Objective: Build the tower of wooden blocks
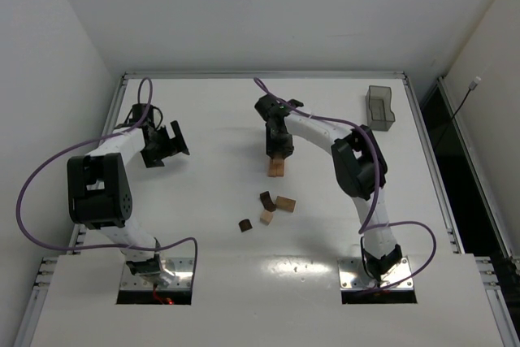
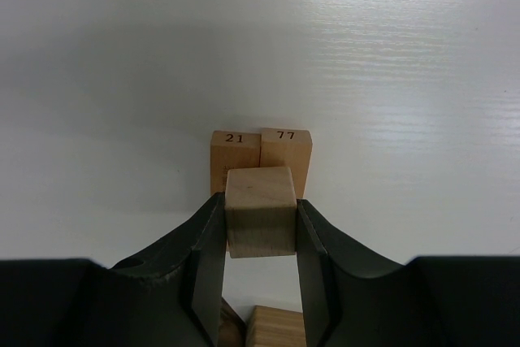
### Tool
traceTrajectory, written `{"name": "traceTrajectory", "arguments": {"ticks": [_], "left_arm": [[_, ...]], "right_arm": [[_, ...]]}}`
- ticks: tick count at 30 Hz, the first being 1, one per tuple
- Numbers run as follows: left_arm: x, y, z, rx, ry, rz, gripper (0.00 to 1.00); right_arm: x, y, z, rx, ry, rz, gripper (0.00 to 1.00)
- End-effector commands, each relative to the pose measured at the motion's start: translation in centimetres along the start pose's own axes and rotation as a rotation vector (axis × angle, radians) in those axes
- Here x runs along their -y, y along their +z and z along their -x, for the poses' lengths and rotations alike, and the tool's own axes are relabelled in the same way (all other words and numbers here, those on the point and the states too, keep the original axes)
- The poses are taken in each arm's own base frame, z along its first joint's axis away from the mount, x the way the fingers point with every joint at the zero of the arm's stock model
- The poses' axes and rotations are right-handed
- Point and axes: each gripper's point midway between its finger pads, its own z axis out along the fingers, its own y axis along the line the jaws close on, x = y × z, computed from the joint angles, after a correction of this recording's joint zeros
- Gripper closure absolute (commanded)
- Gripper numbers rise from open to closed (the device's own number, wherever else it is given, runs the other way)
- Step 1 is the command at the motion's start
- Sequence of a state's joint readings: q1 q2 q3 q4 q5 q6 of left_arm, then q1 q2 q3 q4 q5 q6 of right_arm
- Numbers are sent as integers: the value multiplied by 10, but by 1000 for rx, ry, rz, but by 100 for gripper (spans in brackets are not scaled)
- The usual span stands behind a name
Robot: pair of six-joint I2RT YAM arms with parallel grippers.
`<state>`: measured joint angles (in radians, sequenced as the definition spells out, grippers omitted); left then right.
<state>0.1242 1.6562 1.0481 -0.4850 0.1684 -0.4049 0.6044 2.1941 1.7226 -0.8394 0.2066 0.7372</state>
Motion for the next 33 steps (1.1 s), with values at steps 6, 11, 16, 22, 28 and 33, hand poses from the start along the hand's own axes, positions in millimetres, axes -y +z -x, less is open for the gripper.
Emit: {"name": "traceTrajectory", "arguments": {"ticks": [6,11,16,22,28,33], "left_arm": [[1,-1,12,27,-14,-13,4],[1,-1,12,27,-14,-13,4],[1,-1,12,27,-14,-13,4],[1,-1,12,27,-14,-13,4],[1,-1,12,27,-14,-13,4],[4,-5,12,35,-11,-27,4]], "right_arm": [[-10,-1,15,32,22,26,100],[-9,2,13,25,20,21,100],[-9,2,13,25,20,21,90],[-15,-2,15,25,14,54,46],[-17,-9,14,36,-13,64,23],[-26,-52,32,158,-118,140,23]]}}
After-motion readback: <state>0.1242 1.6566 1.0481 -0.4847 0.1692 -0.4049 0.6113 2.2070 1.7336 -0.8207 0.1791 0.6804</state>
